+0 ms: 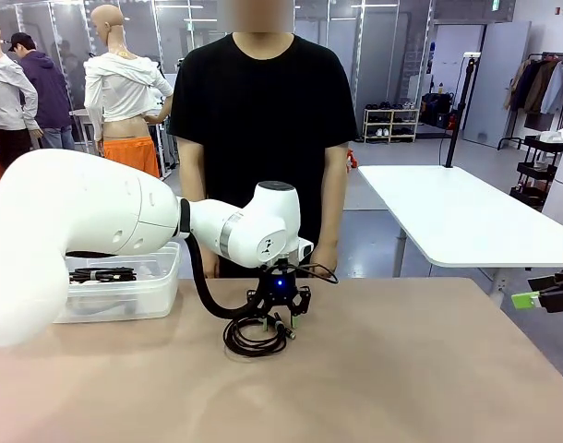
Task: Organize and store the cables.
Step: Place the USB Extension Cable into the Organizing box.
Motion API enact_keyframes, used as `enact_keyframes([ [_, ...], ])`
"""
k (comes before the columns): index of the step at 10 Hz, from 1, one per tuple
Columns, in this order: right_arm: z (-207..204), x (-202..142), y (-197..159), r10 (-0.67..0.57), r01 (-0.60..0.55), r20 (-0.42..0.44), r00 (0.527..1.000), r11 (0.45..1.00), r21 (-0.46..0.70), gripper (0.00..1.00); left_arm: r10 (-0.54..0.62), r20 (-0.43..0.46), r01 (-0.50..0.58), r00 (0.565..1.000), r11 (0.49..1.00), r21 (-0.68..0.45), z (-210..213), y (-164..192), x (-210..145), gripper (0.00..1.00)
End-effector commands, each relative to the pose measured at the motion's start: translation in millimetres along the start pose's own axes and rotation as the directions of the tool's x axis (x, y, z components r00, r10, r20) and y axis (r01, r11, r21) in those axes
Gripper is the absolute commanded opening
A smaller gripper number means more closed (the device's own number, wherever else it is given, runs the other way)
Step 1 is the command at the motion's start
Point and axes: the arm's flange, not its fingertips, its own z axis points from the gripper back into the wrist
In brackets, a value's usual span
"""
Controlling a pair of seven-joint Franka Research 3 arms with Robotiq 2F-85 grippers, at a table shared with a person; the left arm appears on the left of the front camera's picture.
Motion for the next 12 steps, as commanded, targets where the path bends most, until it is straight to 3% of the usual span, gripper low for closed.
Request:
enact_keyframes([
  [1, 1.3, -0.8, -0.8, 0.002, -0.002, -0.004, 1.000, 1.000, 0.010, 1.00, 0.026, 0.030, -0.026, 0.999, 1.000, 0.017, 1.0, 2.1, -6.1, 0.00],
  [5, 1.3, -0.8, -0.8, 0.002, -0.002, -0.004, 1.000, 1.000, 0.010, 1.00, 0.015, 0.032, -0.014, 0.999, 1.000, -0.013, 19.0, 7.7, -8.2, 0.00],
  [8, 1.3, -0.8, -0.8, 0.002, -0.002, -0.004, 1.000, 1.000, 0.010, 1.00, -0.183, 0.112, 0.188, 0.977, 0.982, -0.035, 117.7, 27.4, -21.4, 0.00],
  [9, 1.3, -0.8, -0.8, 0.002, -0.002, -0.004, 1.000, 1.000, 0.010, 1.00, -0.193, 0.159, 0.198, 0.968, 0.980, -0.013, 146.5, 37.9, -26.8, 0.00],
  [11, 1.3, -0.8, -0.8, 0.002, -0.002, -0.004, 1.000, 1.000, 0.010, 1.00, -0.273, 0.242, 0.263, 0.931, 0.962, 0.072, 192.4, 60.2, -37.5, 0.00],
  [12, 1.3, -0.8, -0.8, 0.002, -0.002, -0.004, 1.000, 1.000, 0.010, 1.00, -0.328, 0.231, 0.324, 0.916, 0.944, 0.057, 201.3, 70.1, -39.5, 0.00],
])
